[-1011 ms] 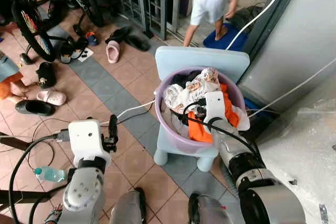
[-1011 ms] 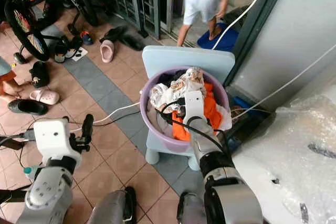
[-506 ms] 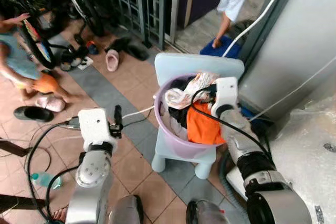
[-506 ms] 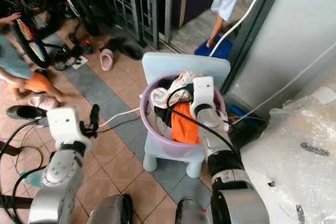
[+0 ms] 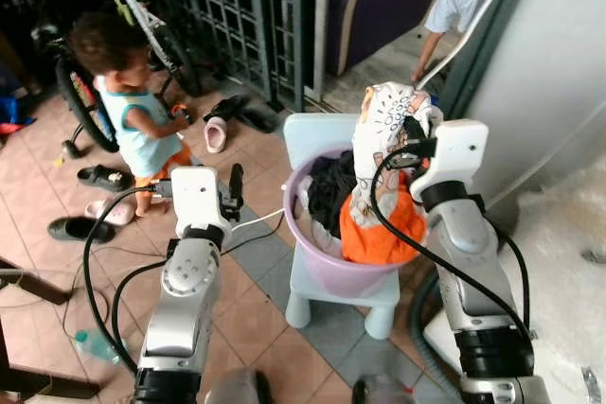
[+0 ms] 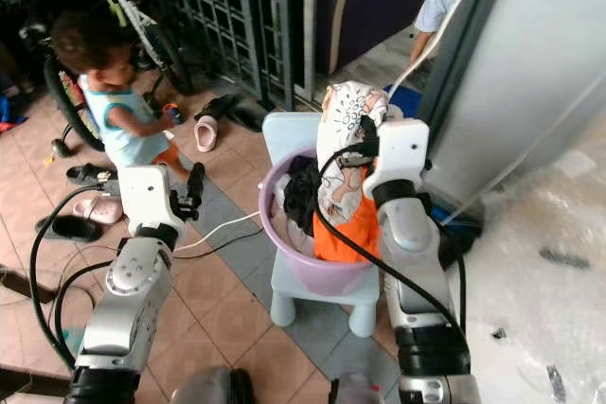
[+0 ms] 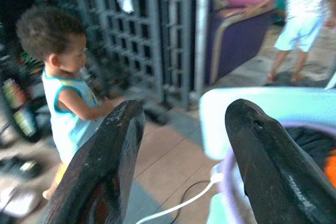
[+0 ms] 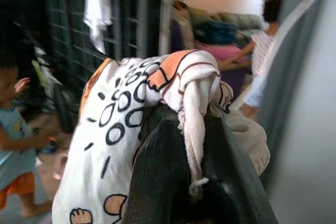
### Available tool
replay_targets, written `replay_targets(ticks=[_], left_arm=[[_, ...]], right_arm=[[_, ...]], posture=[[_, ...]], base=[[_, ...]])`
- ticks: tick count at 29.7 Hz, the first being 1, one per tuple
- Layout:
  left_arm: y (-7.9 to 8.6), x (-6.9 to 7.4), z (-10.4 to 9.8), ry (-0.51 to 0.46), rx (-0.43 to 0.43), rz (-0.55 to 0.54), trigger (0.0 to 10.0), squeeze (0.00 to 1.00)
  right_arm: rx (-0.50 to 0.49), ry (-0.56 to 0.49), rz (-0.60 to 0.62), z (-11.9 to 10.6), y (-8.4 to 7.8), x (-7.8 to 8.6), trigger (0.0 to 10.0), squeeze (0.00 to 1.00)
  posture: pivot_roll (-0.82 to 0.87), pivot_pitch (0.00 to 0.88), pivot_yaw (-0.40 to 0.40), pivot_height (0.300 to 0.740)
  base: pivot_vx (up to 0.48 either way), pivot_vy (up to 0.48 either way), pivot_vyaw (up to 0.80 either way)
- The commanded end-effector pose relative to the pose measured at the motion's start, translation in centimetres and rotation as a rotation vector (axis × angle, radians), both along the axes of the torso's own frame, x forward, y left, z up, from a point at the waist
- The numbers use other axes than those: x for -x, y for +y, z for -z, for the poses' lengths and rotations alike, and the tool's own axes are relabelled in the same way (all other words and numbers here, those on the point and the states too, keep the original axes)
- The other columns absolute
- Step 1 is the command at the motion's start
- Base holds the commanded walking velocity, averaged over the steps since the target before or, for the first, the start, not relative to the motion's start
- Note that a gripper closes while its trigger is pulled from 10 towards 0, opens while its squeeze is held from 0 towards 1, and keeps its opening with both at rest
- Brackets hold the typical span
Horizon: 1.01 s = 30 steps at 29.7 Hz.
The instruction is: Clothes washing
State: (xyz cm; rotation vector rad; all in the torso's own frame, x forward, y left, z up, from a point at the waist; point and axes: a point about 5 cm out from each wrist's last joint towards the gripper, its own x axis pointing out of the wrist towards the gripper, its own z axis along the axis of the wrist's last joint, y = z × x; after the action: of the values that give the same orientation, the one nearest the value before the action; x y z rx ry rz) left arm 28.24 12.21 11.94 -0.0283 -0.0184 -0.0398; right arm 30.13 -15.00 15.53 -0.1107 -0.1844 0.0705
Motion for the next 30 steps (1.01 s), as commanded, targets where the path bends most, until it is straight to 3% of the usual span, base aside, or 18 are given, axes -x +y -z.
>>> replay_targets(ticks=[1,7,23,30], left_arm=[[-0.3,-0.3,0.0,-0.005,-0.002,0.018,10.0,0.00],[-0.1,-0.7,0.0,-0.021,-0.007,0.024,10.0,0.00],[-0.5,-0.6,0.8,-0.015,0.005,0.027,10.0,0.00],[-0.6,-0.6,1.0,-0.014,0.022,0.024,10.0,0.00]], right_arm=[[0.002,-0.039,0.007,-1.2,0.2,0.0,10.0,0.00],[0.033,-0.062,-0.006,-2.2,0.6,-0.3,10.0,0.00],[0.048,-0.049,0.002,-2.1,0.1,-0.7,10.0,0.00],[0.061,-0.066,-0.011,-2.4,0.1,-0.8,10.0,0.00]], posture=[[-0.11,0.000,0.124,0.740],[-0.12,0.000,0.141,0.740],[-0.12,0.000,0.121,0.740],[-0.13,0.000,0.126,0.740]], base=[[0.000,0.000,-0.68],[0.000,-0.243,-0.70],[0.000,-0.310,-0.75],[0.000,0.000,-0.61]])
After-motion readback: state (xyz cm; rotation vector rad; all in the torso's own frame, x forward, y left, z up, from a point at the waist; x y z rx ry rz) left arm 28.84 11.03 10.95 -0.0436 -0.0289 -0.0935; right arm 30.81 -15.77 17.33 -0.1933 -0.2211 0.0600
